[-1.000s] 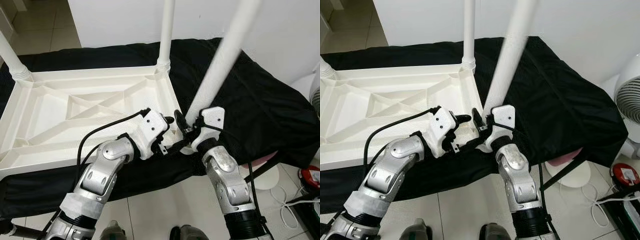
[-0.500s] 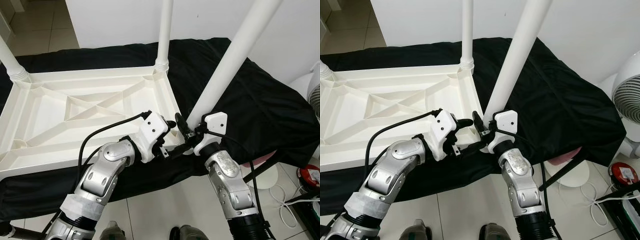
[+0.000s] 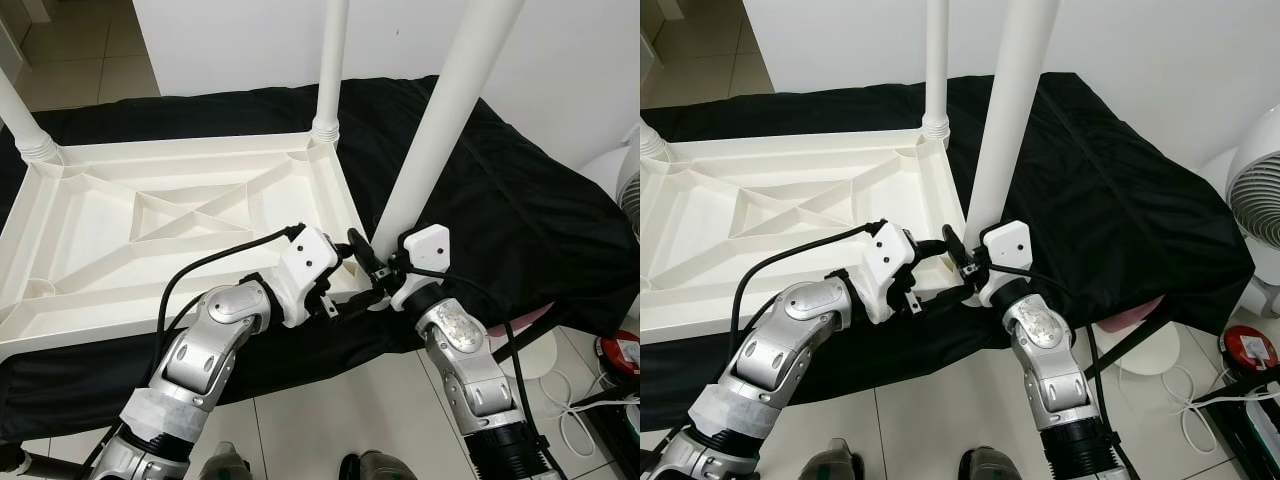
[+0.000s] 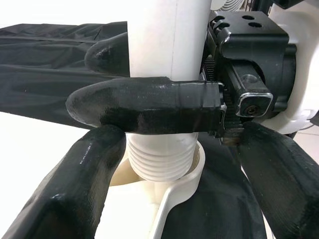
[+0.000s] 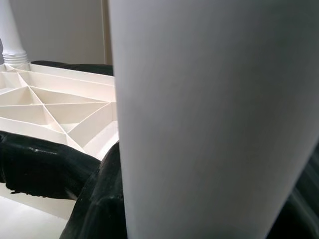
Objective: Building children table
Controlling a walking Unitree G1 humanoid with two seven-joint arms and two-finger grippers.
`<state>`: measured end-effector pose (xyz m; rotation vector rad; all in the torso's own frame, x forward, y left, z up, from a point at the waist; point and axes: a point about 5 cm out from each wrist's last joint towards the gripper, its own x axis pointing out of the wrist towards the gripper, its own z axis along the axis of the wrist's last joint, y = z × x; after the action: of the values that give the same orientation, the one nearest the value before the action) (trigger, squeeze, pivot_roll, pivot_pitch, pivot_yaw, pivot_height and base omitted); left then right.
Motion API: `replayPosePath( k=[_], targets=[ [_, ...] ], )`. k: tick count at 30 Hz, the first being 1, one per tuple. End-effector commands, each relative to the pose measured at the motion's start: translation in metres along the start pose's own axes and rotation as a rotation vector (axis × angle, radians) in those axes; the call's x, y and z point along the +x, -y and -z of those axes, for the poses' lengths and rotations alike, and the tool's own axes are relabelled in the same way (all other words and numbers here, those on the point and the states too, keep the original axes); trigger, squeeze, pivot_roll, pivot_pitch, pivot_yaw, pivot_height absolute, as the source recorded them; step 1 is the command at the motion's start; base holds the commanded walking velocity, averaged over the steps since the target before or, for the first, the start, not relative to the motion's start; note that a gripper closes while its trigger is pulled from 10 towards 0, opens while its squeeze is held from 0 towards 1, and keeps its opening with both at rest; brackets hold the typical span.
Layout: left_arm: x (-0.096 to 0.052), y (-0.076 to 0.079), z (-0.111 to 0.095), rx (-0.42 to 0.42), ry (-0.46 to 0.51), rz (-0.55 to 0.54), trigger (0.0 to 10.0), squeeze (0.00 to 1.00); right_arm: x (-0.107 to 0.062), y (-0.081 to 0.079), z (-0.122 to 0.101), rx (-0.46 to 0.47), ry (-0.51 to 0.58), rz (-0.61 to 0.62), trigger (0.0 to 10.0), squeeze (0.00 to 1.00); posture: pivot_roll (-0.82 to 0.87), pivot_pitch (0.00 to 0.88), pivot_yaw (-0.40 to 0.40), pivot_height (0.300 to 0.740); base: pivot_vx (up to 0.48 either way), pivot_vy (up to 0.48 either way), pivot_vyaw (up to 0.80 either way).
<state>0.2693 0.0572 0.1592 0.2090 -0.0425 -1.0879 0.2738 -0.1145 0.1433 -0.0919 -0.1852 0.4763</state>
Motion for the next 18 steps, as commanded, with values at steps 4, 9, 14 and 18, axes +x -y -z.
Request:
replayPosePath(
  k=[4,9,14,18],
  targets=[
    [-0.019,-0.023,-0.002,0.042,-0.022,-0.149,10.0,0.0,-0.019,0.007,0.032,-0.006,-0.166,-0.001,10.0,0.0,0.04,0.052,-0.021,0.74,0.0,0.0,0.0],
    [-0.02,-0.023,0.0,0.048,-0.032,-0.145,10.0,0.0,-0.021,0.005,0.032,-0.006,-0.163,-0.01,10.0,0.0,0.04,0.048,-0.021,0.74,0.0,0.0,0.0],
    [-0.022,-0.025,-0.001,0.059,-0.038,-0.142,10.0,0.0,-0.03,-0.001,0.033,-0.022,-0.174,-0.061,10.0,0.0,0.04,0.039,-0.014,0.74,0.0,0.0,0.0],
    [-0.022,-0.026,-0.001,0.063,-0.04,-0.14,10.0,0.0,-0.034,-0.001,0.035,-0.034,-0.182,-0.081,10.0,0.0,0.03,0.039,-0.012,0.74,0.0,0.0,0.0]
  ],
)
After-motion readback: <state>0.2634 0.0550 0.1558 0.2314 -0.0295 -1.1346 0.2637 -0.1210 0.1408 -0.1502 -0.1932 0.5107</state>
